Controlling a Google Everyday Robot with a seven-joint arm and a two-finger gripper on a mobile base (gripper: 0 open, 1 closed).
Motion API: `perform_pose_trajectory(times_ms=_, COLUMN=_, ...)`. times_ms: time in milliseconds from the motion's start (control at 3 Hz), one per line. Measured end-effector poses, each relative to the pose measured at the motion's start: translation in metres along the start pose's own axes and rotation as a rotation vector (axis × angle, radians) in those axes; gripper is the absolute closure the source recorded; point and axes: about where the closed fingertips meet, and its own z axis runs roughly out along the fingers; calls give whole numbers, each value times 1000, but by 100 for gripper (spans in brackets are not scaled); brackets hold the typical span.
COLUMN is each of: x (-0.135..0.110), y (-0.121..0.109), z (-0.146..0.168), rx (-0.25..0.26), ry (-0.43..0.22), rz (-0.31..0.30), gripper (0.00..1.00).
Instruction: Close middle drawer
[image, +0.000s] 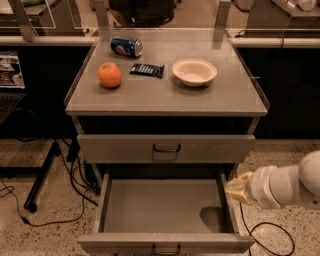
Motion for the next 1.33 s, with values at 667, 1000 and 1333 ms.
perform_pose_trajectory(times_ms=667, x=98, y=60, z=63, rx=84, ry=-83, rz=190, gripper=100)
perform_pose_trajectory(times_ms=1000, x=143, y=72, z=103, rx=118, ry=-95, rz=284, gripper=100)
perform_pose_trajectory(times_ms=1333, x=179, y=77, z=138, rx=126, ry=-100, rz=362, gripper=100)
